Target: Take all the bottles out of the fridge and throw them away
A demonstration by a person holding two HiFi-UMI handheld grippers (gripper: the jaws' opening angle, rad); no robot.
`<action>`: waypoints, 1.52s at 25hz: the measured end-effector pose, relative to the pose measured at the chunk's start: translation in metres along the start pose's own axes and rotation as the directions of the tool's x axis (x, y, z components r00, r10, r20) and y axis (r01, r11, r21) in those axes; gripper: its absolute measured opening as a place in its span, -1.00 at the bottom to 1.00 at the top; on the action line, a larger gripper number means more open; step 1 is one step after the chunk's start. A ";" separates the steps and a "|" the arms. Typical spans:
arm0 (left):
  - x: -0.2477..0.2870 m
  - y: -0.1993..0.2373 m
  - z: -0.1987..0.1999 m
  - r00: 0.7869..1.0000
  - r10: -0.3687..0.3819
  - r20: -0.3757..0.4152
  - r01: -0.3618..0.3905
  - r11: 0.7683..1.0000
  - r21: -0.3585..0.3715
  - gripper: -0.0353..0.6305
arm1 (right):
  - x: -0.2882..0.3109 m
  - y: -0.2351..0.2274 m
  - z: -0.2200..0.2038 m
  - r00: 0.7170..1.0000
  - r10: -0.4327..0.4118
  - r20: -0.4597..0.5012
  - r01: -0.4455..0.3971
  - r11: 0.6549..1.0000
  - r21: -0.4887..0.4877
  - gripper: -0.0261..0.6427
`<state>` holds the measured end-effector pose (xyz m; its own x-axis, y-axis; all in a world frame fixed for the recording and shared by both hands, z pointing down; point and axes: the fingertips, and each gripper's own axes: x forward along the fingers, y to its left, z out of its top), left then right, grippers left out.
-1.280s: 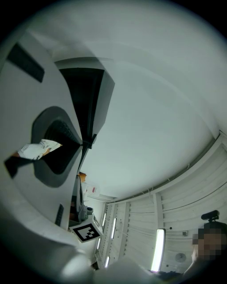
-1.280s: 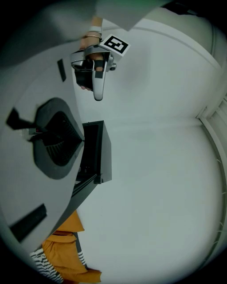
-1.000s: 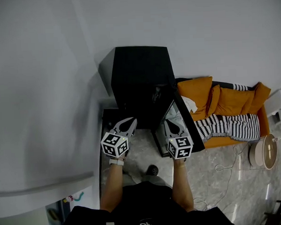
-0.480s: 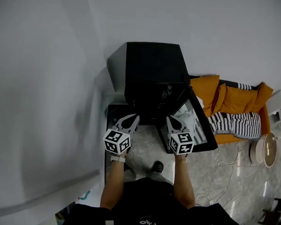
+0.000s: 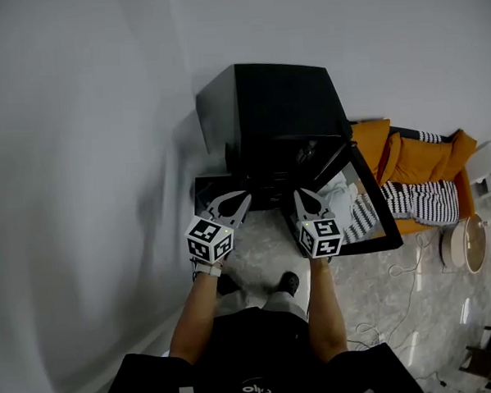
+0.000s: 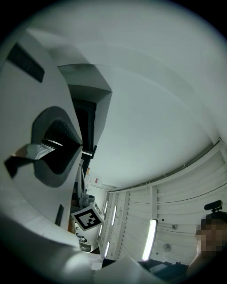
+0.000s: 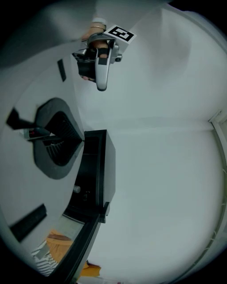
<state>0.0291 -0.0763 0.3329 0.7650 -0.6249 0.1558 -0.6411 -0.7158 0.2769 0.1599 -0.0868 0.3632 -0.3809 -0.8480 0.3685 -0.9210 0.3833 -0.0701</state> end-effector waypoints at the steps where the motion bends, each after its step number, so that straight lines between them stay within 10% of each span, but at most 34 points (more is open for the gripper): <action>1: 0.000 0.003 0.000 1.000 -0.013 -0.002 0.013 1.000 0.006 -0.88 | 0.003 0.002 0.000 1.000 -0.008 0.002 0.008 1.000 -0.003 -0.89; 38: 0.173 0.050 -0.167 0.989 -0.147 -0.032 0.150 0.983 0.107 -0.88 | 0.163 -0.147 -0.150 0.971 -0.212 0.111 0.209 0.977 0.043 -0.89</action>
<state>0.1398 -0.1681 0.5316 0.8525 -0.5026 0.1439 -0.5223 -0.8303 0.1942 0.2452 -0.2264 0.5728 -0.1833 -0.9453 0.2698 -0.9829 0.1817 -0.0312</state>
